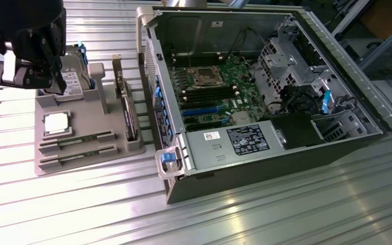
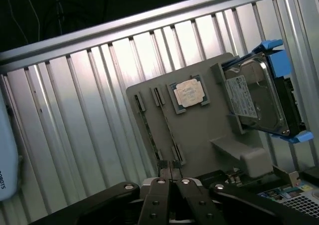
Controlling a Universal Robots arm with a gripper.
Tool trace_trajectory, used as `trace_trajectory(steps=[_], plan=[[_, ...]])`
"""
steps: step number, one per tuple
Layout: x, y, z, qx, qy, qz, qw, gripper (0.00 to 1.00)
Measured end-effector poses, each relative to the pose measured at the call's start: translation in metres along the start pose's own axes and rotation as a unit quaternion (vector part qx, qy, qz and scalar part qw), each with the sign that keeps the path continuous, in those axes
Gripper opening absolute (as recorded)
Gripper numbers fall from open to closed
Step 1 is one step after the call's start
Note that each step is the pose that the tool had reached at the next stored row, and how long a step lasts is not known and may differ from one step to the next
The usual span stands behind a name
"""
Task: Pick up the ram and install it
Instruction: 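Pick up the ram and move it above insertion slot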
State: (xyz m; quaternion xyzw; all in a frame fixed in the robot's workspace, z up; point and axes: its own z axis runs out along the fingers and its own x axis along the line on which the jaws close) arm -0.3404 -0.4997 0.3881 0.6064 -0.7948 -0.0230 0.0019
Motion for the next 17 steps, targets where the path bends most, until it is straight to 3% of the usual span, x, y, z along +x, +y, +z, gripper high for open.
trace_trajectory(steps=[8, 13, 15, 17], plan=[[-0.0001, -0.0003, 0.0, -0.0011, 0.0017, -0.045, 0.999, 0.1], [-0.0002, -0.0007, 0.0, -0.0022, 0.0034, -0.087, 0.9962, 0.1], [-0.0002, -0.0009, 0.0, -0.0028, 0.0043, -0.111, 0.9938, 0.1], [-0.0003, -0.001, -0.0001, -0.003, 0.0047, -0.12, 0.9927, 0.1]])
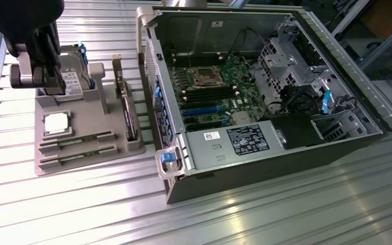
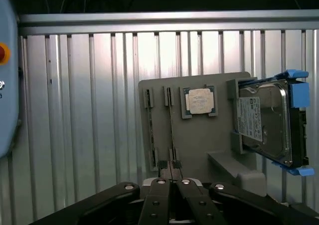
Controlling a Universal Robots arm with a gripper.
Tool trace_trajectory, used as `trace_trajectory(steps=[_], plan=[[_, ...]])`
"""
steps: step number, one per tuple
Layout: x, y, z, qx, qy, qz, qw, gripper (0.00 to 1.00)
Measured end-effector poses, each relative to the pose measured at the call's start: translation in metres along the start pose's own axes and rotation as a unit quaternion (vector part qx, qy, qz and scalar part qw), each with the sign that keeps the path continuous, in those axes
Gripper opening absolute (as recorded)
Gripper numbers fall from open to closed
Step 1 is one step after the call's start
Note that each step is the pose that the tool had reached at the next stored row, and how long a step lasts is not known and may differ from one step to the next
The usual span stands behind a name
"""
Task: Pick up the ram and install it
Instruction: 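Pick up the ram and move it above insertion slot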
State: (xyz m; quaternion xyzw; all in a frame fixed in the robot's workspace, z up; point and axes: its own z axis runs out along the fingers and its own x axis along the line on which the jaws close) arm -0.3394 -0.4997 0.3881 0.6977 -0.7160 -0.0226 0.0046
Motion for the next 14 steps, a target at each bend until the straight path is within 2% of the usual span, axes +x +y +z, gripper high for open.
trace_trajectory(steps=[4, 5, 6, 14], plan=[[0.0, 0.0, 0.0, 0.0, 0.0, 0.0, 1.0, 0.11], [0.0, 0.0, 0.0, 0.0, 0.0, 0.0, 1.0, 0.23], [0.0, 0.0, 0.0, 0.0, 0.0, 0.0, 1.0, 0.3], [0.0, -0.0001, 0.0009, 0.0, 0.0, 0.0, 1.0, 0.3]])
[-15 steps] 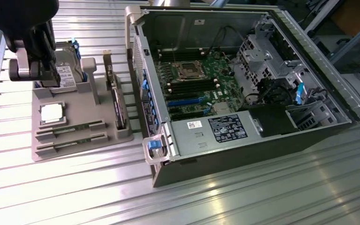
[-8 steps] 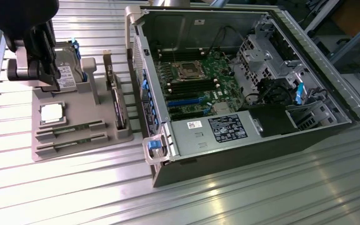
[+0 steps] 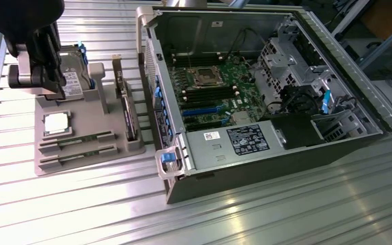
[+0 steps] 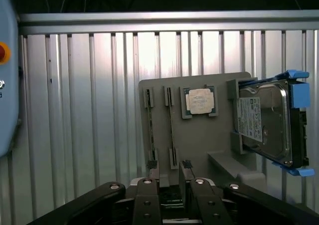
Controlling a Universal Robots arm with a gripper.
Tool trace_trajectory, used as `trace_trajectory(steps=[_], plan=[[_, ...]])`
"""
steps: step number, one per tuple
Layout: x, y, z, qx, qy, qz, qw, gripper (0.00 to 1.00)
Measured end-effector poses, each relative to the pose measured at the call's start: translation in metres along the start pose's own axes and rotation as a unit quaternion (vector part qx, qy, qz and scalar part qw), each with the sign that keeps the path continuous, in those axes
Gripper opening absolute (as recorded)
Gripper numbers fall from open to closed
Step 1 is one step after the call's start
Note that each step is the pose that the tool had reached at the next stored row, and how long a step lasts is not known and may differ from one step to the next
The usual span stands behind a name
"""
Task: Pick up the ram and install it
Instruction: 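Pick up the ram and move it above insertion slot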
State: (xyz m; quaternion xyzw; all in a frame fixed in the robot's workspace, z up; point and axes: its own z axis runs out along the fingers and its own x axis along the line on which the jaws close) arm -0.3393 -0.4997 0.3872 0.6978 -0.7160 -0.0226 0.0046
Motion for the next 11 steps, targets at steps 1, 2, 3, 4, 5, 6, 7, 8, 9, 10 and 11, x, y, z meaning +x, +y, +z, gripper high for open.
trace_trajectory(steps=[1, 2, 3, 4, 5, 6, 7, 8, 9, 10, 11], plan=[[0.0, 0.0, 0.001, 0.0, 0.0, 0.0, 1.0, 0.3], [0.0, 0.0, 0.0018, 0.0, 0.0, 0.0, 1.0, 0.3], [0.0, -0.0001, 0.0025, 0.0, 0.0, 0.0, 1.0, 0.3], [0.0, -0.0001, 0.0037, 0.0, 0.0, 0.0, 1.0, 0.3], [0.0, -0.0002, 0.0055, 0.0, 0.0, 0.0, 1.0, 0.3], [0.0, -0.0002, 0.0078, 0.0, 0.0, 0.0, 1.0, 0.3], [0.0, 0.0, 0.0098, 0.0, 0.0, 0.0, 1.0, 0.3], [0.0, 0.0002, 0.0127, 0.0, 0.0, 0.0, 1.0, 0.3], [0.0, 0.0004, 0.0142, 0.0, 0.0, 0.0, 1.0, 0.3], [0.001, 0.0006, 0.0171, 0.0, 0.0, 0.0, 1.0, 0.3], [0.001, 0.0007, 0.0186, 0.0, 0.0, 0.0, 1.0, 0.3]])
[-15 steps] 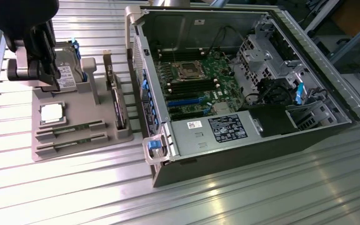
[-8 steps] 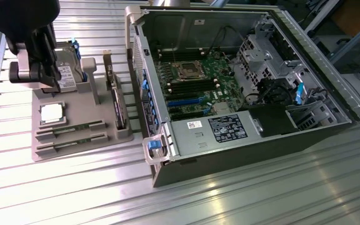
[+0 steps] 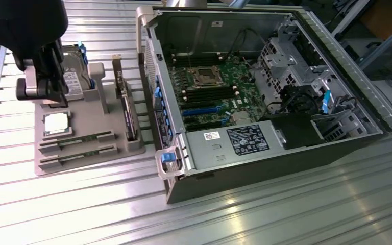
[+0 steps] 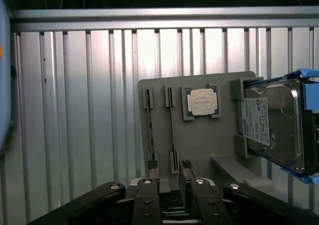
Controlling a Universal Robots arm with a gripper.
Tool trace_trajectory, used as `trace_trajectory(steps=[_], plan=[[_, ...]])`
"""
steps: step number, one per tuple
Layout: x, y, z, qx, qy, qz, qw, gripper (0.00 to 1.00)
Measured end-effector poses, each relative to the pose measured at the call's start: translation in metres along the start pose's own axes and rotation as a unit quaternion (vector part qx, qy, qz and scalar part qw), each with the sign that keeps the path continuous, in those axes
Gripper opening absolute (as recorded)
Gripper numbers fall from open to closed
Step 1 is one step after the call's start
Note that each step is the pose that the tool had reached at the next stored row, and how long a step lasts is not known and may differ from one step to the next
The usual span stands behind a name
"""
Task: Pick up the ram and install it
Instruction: 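Pick up the ram and move it above insertion slot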
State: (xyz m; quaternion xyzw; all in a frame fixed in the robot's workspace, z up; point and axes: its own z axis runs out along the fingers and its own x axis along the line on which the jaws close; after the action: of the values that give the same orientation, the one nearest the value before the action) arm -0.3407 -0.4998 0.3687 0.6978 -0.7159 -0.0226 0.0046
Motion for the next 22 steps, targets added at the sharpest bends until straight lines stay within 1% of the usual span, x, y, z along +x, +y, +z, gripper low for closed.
trace_trajectory(steps=[6, 11, 22], plan=[[0.0, 0.0007, 0.0082, 0.0, 0.0, 0.0, 1.0, 0.3], [0.001, 0.0009, 0.0198, 0.0, 0.0, 0.0, 1.0, 0.3], [0.002, 0.0003, 0.0396, 0.0, 0.0, 0.0, 1.0, 0.3]])
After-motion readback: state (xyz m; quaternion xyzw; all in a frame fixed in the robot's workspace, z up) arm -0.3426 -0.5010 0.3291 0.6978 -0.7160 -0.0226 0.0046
